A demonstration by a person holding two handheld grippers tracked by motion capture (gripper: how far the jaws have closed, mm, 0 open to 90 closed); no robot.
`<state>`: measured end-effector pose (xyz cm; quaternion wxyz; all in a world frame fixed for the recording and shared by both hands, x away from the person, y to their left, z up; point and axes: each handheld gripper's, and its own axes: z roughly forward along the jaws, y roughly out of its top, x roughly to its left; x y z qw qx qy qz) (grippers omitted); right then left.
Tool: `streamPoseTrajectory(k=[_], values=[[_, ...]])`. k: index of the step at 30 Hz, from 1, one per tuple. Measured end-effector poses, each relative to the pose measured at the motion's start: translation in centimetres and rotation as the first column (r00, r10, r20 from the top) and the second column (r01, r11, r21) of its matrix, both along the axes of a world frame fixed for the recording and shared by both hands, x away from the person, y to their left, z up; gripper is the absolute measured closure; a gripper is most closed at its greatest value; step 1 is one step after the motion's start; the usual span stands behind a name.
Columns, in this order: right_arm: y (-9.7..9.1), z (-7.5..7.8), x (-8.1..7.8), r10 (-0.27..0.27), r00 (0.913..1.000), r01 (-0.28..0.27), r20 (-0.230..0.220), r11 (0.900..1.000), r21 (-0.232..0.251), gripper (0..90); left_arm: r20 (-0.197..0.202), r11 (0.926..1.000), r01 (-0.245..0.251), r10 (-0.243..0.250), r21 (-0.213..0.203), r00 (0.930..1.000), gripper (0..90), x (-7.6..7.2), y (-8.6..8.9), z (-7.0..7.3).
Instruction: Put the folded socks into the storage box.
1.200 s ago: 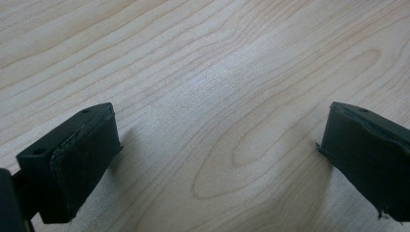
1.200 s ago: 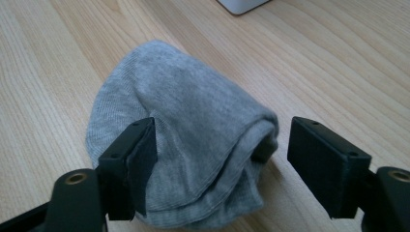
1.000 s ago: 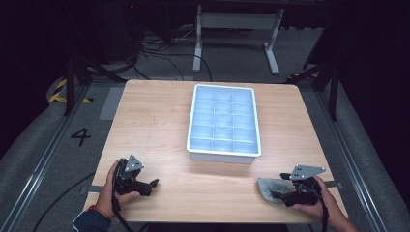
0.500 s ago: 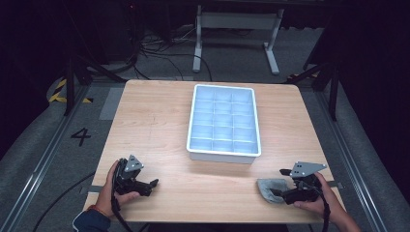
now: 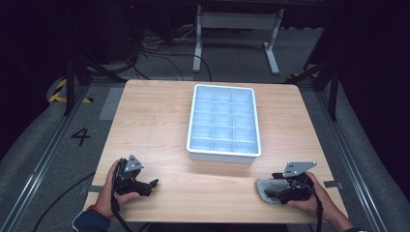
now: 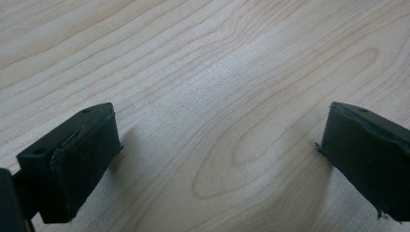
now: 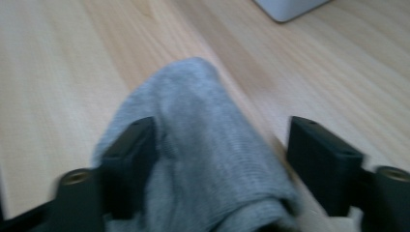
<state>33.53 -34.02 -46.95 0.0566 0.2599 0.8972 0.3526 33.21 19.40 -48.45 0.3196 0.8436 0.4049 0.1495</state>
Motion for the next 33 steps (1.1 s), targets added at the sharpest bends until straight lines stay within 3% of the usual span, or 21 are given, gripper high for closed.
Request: streamPoseTrajectory(k=[8,12,16,20,22,24,27,30,33], values=[[0.1,0.1,-0.4,0.050,0.9984,-0.049,-0.028,0.9981,0.037,61.7,0.001,1.0000,0.001,-0.001,0.001,1.0000,0.6,0.0,0.0,0.0],[0.1,0.2,-0.6,0.061,0.9980,-0.061,-0.012,0.9975,0.037,69.2,0.001,1.0000,0.001,-0.001,0.002,1.0000,0.6,0.0,0.0,0.0],[0.0,0.2,-0.7,0.046,0.9989,-0.046,0.001,0.9983,0.034,71.1,0.000,1.0000,0.000,0.000,-0.001,1.0000,0.6,0.0,0.0,0.0],[-0.4,0.3,-0.6,0.018,0.9998,-0.018,0.010,0.9993,0.032,61.7,-0.001,1.0000,0.001,-0.001,-0.003,1.0000,0.6,0.0,0.0,0.0],[-0.5,0.4,-0.5,-0.001,0.9999,0.001,0.010,1.0000,-0.002,44.8,-0.002,1.0000,0.001,-0.001,-0.002,1.0000,0.6,0.0,0.0,0.0],[-0.5,0.8,-0.4,0.006,0.9998,-0.005,0.020,0.9986,-0.052,35.9,-0.005,1.0000,-0.002,0.002,-0.004,1.0000,0.6,0.0,0.0,0.0],[-0.5,1.7,-0.4,0.015,0.9993,-0.012,0.035,0.9969,-0.077,33.9,-0.006,1.0000,-0.003,0.003,-0.007,1.0000,0.6,0.0,0.0,0.0],[-0.4,2.4,-0.4,0.033,0.9988,-0.031,0.036,0.9978,-0.059,33.1,-0.007,1.0000,-0.001,0.001,-0.008,1.0000,0.6,0.0,0.0,0.0],[-0.1,2.9,-0.3,0.049,0.9978,-0.046,0.045,0.9961,-0.075,32.5,-0.007,1.0000,-0.002,0.002,-0.009,1.0000,0.6,0.0,0.0,0.0]])
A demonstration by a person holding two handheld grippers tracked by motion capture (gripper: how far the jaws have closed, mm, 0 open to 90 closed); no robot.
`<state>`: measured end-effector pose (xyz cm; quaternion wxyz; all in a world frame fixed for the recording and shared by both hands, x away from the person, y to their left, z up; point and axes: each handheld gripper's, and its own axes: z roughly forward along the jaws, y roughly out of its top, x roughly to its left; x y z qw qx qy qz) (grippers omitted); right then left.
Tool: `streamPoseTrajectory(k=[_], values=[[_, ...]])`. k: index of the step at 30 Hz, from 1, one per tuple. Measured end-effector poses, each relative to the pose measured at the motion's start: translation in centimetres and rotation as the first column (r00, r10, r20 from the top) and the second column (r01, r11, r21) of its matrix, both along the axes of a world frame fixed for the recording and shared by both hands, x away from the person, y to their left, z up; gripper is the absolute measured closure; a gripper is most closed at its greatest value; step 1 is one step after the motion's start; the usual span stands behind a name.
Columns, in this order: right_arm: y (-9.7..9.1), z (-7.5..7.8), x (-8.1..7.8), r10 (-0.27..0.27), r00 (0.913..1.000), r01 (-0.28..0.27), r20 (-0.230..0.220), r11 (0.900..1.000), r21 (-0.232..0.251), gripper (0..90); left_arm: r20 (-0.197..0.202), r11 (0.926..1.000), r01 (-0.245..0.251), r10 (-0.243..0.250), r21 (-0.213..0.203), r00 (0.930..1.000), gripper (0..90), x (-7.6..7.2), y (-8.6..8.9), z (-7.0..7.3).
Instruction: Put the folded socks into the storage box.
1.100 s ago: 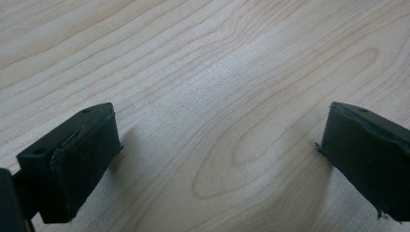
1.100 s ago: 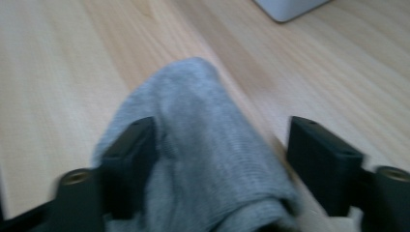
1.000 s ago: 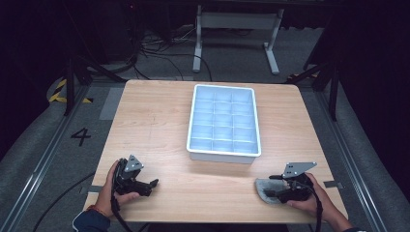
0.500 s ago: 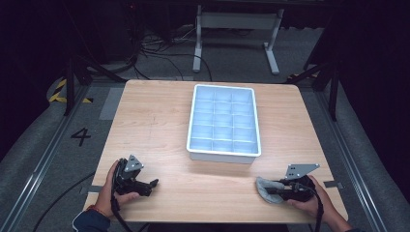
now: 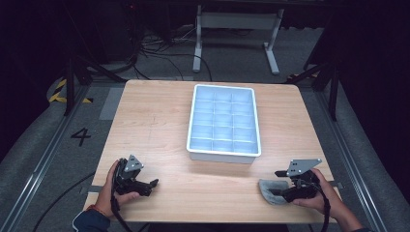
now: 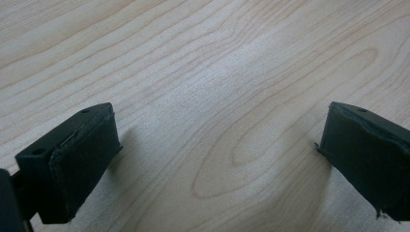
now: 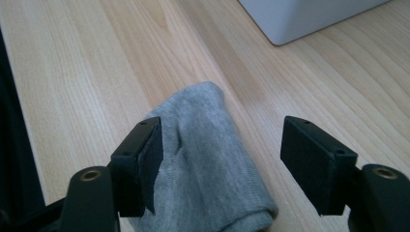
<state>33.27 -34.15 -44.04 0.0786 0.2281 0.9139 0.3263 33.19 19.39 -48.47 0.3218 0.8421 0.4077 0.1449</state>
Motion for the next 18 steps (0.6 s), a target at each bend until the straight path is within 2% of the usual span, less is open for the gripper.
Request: streamPoseTrajectory(k=[2,4,8,12,16,18], values=[[0.2,0.0,0.1,0.008,1.0000,-0.007,0.006,0.9998,-0.019,32.3,0.000,1.0000,0.000,0.000,0.000,1.0000,0.6,0.0,0.0,0.0],[0.2,-0.3,0.2,0.026,0.9995,-0.026,-0.020,0.9992,-0.030,35.1,0.001,1.0000,-0.001,0.001,-0.001,1.0000,0.6,0.0,0.0,0.0],[0.3,-0.8,0.3,0.040,0.9985,-0.042,-0.038,0.9979,-0.050,38.5,0.000,1.0000,0.000,0.000,0.000,1.0000,0.6,0.0,0.0,0.0],[0.6,-1.0,0.9,0.060,0.9964,-0.065,-0.060,0.9948,-0.079,49.5,0.002,1.0000,0.001,-0.001,0.001,1.0000,0.6,0.0,0.0,0.0],[0.6,-1.0,0.9,0.070,0.9936,-0.078,-0.089,0.9926,-0.093,52.7,0.000,1.0000,0.000,0.000,0.000,1.0000,0.6,0.0,0.0,0.0],[0.5,-1.1,0.9,0.067,0.9912,-0.076,-0.114,0.9940,-0.079,58.2,0.001,1.0000,0.000,0.000,0.000,1.0000,0.6,0.0,0.0,0.0]])
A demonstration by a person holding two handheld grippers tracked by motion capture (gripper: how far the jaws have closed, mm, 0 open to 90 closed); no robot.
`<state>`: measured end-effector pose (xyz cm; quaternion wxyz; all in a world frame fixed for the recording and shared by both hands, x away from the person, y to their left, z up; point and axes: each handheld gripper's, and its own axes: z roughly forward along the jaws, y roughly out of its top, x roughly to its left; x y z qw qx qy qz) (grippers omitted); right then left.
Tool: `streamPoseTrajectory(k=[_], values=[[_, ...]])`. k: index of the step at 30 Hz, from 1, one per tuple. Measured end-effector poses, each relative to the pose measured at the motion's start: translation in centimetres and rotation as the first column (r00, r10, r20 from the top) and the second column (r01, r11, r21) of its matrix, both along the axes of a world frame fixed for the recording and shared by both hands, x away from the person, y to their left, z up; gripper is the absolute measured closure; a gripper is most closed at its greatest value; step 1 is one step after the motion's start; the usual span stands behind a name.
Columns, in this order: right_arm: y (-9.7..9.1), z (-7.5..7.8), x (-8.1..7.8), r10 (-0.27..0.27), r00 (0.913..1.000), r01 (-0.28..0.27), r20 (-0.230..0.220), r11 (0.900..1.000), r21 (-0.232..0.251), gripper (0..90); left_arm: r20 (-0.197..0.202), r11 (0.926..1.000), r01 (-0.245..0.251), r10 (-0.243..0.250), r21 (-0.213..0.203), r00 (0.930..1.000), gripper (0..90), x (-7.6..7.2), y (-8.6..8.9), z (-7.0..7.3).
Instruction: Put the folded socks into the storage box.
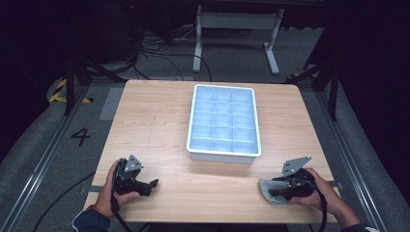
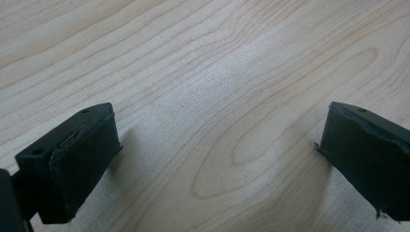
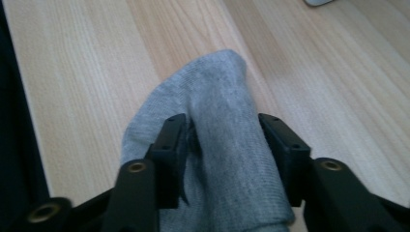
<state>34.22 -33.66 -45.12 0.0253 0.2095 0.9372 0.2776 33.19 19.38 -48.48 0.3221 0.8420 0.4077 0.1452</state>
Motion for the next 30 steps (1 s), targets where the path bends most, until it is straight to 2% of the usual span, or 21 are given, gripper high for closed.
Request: streamPoseTrajectory(k=[6,16,19,24,30], values=[[-0.1,-0.2,-0.1,-0.004,0.9996,0.005,-0.028,0.9996,0.027,68.5,0.000,1.0000,0.000,0.000,0.000,1.0000,0.6,0.0,0.0,0.0],[-0.4,-0.3,-0.4,-0.016,0.9998,0.017,-0.012,0.9983,0.056,73.5,0.000,1.0000,0.000,0.000,0.000,1.0000,0.6,0.0,0.0,0.0],[-0.5,-0.2,-0.5,-0.030,0.9995,0.029,0.013,0.9981,0.055,74.2,0.000,1.0000,0.000,0.000,0.000,1.0000,0.6,0.0,0.0,0.0],[-1.4,0.2,-0.5,-0.062,0.9967,0.057,0.052,0.9947,0.086,74.8,0.000,1.0000,0.000,0.000,0.001,1.0000,0.6,0.0,0.0,0.0],[-2.5,1.1,-0.6,-0.111,0.9887,0.097,0.102,0.9867,0.131,74.9,0.000,1.0000,0.000,0.000,0.000,1.0000,0.6,0.0,0.0,0.0]])
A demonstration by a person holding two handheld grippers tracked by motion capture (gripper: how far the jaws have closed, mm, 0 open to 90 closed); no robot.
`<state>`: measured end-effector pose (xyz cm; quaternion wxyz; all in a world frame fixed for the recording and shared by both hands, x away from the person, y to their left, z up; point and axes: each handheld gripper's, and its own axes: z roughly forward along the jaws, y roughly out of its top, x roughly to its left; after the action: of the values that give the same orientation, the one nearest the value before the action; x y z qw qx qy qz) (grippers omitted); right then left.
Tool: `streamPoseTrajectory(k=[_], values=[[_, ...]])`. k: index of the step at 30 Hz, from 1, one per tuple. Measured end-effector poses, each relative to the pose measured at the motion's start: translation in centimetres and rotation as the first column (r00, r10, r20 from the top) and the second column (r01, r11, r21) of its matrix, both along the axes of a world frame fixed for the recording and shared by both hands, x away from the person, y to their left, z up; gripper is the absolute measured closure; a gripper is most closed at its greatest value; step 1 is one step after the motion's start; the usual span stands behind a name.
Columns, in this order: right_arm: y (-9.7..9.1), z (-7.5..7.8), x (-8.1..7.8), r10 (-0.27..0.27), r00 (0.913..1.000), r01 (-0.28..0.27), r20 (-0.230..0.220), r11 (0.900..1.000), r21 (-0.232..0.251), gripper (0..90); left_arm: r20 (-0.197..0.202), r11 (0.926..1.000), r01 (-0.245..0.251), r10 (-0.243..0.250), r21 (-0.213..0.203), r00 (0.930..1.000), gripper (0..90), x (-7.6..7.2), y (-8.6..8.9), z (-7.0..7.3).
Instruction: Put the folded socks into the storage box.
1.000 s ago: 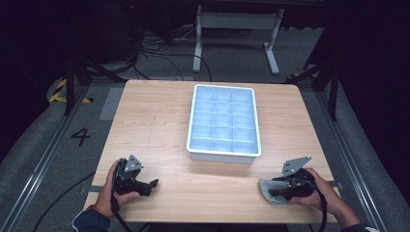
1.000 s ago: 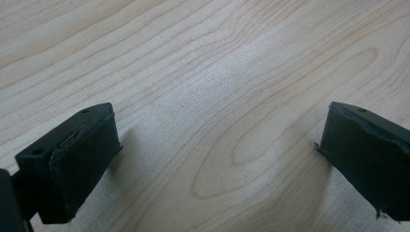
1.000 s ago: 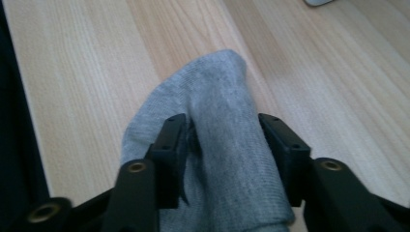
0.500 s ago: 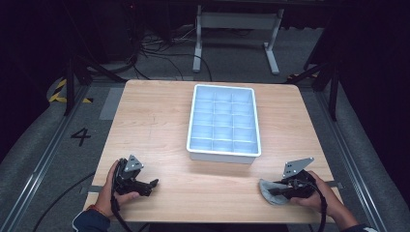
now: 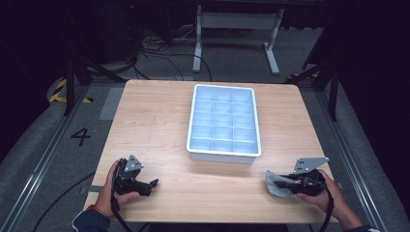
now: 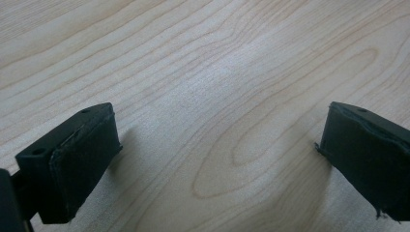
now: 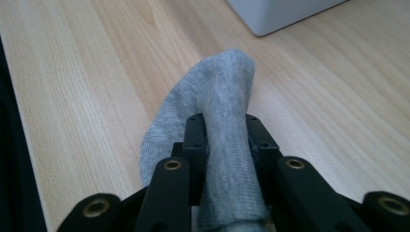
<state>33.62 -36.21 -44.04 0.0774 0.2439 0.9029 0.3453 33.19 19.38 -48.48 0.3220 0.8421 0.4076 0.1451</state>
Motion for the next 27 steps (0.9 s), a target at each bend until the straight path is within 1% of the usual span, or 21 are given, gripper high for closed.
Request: streamPoseTrajectory(k=[2,6,8,11,14,16,17,24,27], values=[[-0.4,0.3,0.0,-0.013,0.9998,0.012,0.015,0.9998,0.018,74.9,-0.001,1.0000,0.000,0.000,0.000,1.0000,0.6,0.0,0.0,0.0],[-0.8,0.7,-0.1,-0.026,0.9992,0.025,0.030,0.9993,0.028,74.9,-0.001,1.0000,0.000,0.000,0.000,1.0000,0.6,0.0,0.0,0.0],[-1.1,0.9,-0.2,-0.040,0.9984,0.038,0.040,0.9982,0.046,74.9,0.000,1.0000,0.001,-0.001,0.002,1.0000,0.6,0.0,0.0,0.0],[-1.5,1.4,-0.3,-0.054,0.9968,0.051,0.059,0.9972,0.055,74.9,0.000,1.0000,0.000,0.000,0.000,1.0000,0.6,0.0,0.0,0.0],[-2.2,2.1,-0.3,-0.078,0.9938,0.072,0.079,0.9940,0.082,74.9,0.000,1.0000,0.000,0.000,0.000,1.0000,0.6,0.0,0.0,0.0],[-2.4,2.2,-0.3,-0.084,0.9929,0.076,0.085,0.9932,0.088,74.9,-0.001,1.0000,0.000,0.000,0.000,1.0000,0.6,0.0,0.0,0.0],[-2.7,2.6,-0.3,-0.094,0.9907,0.085,0.098,0.9920,0.093,74.9,-0.001,1.0000,0.000,0.000,0.000,1.0000,0.6,0.0,0.0,0.0],[-3.2,4.0,0.0,-0.114,0.9850,0.098,0.130,0.9869,0.128,74.9,-0.001,1.0000,0.001,-0.001,0.000,1.0000,0.6,0.0,0.0,0.0],[-3.3,4.3,0.1,-0.120,0.9835,0.103,0.135,0.9866,0.127,74.9,-0.001,1.0000,0.002,-0.002,0.000,1.0000,0.6,0.0,0.0,0.0]])
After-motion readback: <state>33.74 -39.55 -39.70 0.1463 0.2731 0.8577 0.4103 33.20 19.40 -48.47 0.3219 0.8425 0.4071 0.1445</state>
